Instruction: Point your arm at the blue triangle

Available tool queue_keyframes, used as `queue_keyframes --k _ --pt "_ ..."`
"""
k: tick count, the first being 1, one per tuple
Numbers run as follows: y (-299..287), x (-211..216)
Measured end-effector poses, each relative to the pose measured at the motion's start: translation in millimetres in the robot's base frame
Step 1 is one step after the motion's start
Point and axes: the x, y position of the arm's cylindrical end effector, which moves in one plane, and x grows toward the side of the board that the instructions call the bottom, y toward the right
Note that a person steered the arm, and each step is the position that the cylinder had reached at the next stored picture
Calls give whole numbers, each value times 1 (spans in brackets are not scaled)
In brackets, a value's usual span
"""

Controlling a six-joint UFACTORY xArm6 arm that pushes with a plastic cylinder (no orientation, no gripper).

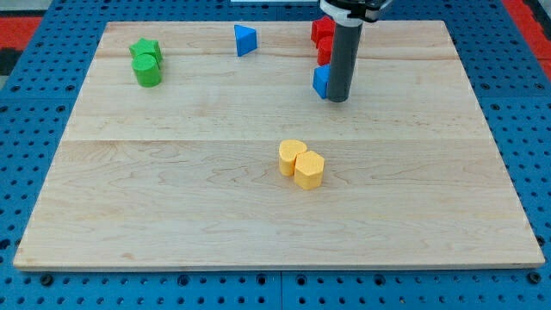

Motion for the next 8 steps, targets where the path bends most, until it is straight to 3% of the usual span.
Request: queue_keyframes --k 2,4,6,7,8 --pt "0 -11" --pt "-25 16" --pt "-124 47" --pt "-162 37" --pt "-201 -4"
